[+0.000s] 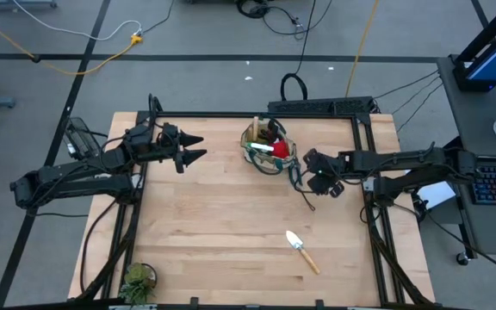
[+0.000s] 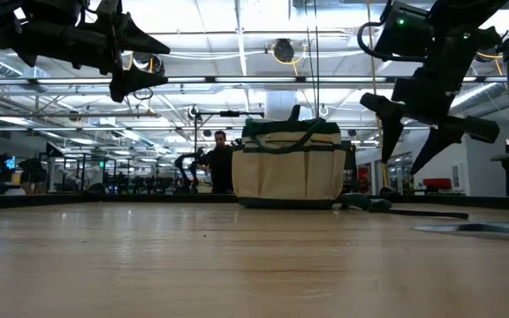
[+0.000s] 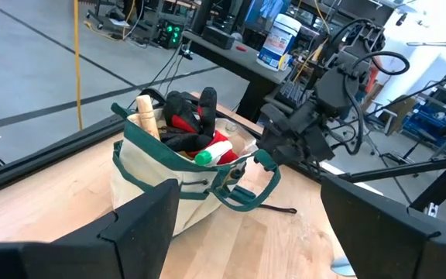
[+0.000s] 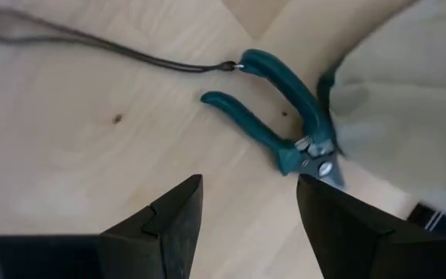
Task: Pick & Place Garden tools in Gardening bag
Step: Put the black shear scissors into the green gardening bag
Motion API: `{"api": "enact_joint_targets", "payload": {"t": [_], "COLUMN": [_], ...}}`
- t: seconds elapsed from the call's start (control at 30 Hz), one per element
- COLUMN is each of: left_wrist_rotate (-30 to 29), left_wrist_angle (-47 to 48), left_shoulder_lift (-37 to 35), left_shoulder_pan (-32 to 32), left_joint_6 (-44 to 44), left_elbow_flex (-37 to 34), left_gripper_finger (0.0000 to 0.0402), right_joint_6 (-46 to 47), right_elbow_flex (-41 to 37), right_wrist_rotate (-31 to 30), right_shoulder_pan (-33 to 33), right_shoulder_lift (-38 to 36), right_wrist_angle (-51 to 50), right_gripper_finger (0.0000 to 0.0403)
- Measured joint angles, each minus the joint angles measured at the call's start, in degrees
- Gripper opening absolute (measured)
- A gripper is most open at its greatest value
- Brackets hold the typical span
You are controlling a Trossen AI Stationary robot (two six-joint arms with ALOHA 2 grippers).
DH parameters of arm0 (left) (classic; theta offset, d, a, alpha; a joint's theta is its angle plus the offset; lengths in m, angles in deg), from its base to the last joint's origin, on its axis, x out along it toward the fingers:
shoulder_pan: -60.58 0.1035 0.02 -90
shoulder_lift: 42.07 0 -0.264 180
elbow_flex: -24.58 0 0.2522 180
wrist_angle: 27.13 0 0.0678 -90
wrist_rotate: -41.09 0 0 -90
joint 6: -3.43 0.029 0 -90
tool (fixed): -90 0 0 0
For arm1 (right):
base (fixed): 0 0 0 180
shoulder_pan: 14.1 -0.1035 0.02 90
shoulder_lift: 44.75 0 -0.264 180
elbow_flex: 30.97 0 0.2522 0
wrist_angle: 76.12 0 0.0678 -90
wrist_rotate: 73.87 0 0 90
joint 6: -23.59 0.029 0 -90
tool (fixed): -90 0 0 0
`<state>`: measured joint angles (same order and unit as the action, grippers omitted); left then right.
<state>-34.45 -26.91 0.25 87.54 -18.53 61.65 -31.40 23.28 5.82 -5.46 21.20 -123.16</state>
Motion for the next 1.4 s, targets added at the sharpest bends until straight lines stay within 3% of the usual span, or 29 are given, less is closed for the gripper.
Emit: {"api": "enact_joint_targets", "payload": {"t": [0.2, 0.6, 0.93, 1.4], "left_wrist_rotate": [0.0, 0.5, 0.5, 0.5], "left_wrist_angle": [0.0, -0.1, 0.0, 0.0], "left_shoulder_lift": [0.0, 0.0, 0.0, 0.0], "left_shoulder_pan": [0.0, -0.1, 0.0, 0.0], "left_joint_6": [0.0, 0.2, 0.4, 0.8], "left_elbow_flex": [0.0, 0.0, 0.0, 0.0], "left_gripper_finger": [0.0324, 0.0324, 0.0324, 0.0324], "right_joint_6": [-9.0, -16.5, -17.3, -21.1], "right_elbow_flex": [0.0, 0.0, 0.0, 0.0], "right_wrist_rotate": [0.1, 0.1, 4.6, 5.8], "right_shoulder_pan": [0.0, 0.0, 0.6, 4.5], "right_shoulder_lift": [2.6, 9.8, 12.3, 13.9], "right_wrist_angle": [4.6, 10.1, 12.0, 12.5], "right_gripper_finger": [0.0201, 0.0201, 0.0201, 0.0201]}}
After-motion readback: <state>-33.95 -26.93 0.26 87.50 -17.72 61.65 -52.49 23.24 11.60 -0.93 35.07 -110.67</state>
